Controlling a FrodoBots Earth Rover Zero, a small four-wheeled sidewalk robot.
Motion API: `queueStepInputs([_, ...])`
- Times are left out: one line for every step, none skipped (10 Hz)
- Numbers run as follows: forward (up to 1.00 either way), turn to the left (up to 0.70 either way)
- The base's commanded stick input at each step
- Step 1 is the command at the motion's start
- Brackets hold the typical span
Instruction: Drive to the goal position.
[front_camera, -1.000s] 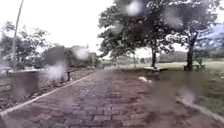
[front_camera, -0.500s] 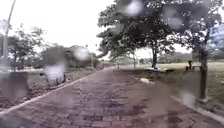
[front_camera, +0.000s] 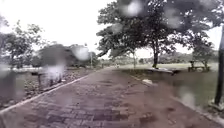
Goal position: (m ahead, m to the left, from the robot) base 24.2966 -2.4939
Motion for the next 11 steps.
queueStepInputs([0.7,0.0])
queueStepInputs([0.7,0.0])
queueStepInputs([0.7,0.0])
queueStepInputs([0.7,0.0])
queueStepInputs([0.7,0.0])
queueStepInputs([0.7,0.0])
queueStepInputs([0.7,0.0])
queueStepInputs([0.7,0.0])
queueStepInputs([0.7,0.0])
queueStepInputs([0.7,0.0])
queueStepInputs([0.7,0.0])
